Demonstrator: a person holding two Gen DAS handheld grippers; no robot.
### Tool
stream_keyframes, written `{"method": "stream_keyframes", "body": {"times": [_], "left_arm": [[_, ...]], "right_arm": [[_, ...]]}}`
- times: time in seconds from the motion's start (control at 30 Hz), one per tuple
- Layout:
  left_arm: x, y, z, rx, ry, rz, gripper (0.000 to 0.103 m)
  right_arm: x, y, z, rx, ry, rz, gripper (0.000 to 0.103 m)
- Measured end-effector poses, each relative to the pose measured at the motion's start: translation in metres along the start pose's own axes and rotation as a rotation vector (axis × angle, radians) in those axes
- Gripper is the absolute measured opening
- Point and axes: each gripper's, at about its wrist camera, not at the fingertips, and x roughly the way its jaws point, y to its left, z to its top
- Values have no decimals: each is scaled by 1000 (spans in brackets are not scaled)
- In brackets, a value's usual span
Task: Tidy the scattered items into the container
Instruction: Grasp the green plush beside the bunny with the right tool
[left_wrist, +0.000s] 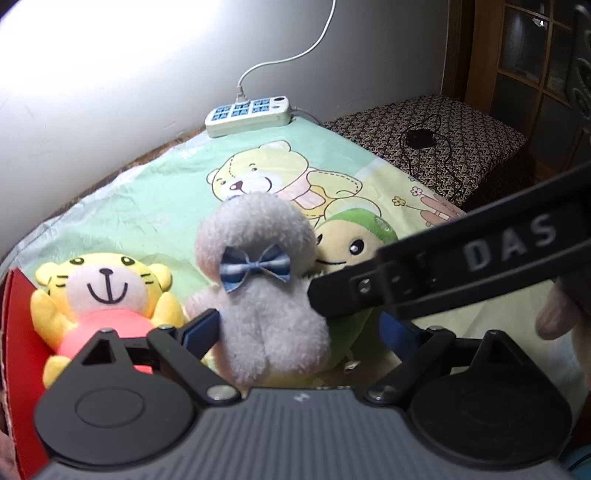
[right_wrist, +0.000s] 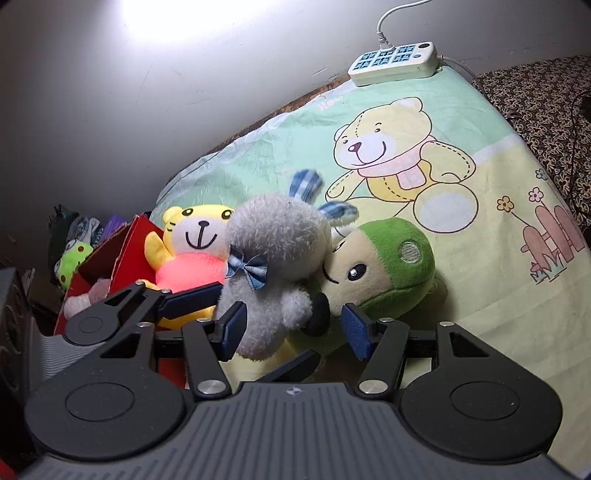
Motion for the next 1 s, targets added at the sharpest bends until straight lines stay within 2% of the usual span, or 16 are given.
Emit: {"method": "stream_keyframes", "body": {"times": [0.1, 0.27, 0.4, 0.5, 0.6, 0.8, 0.87, 1.0], "left_arm": [[9, 8, -2, -37, 42, 2, 90], [-5, 30, -4, -119, 17, 12, 88], [-19, 35, 0, -131, -9, 4, 88], [-28, 27, 4, -116, -28, -46, 88], [-17, 17, 11, -89, -31, -94, 88], [-4, 2, 8, -67, 7, -159, 85], [-1, 4, 8, -79, 13, -166, 85], [4, 8, 7, -98, 30, -188, 85]], "right_arm": [[-1, -4, 7, 14, -28, -53, 61], [6, -28, 13, 112, -8, -105, 61], [18, -40, 14, 204, 27, -55, 61], [28, -35, 17, 211, 36, -51, 61], [38, -35, 21, 223, 44, -87, 64], [52, -49, 26, 276, 35, -55, 73], [56, -56, 26, 314, 39, -19, 73], [53, -58, 28, 276, 57, 14, 65]]}}
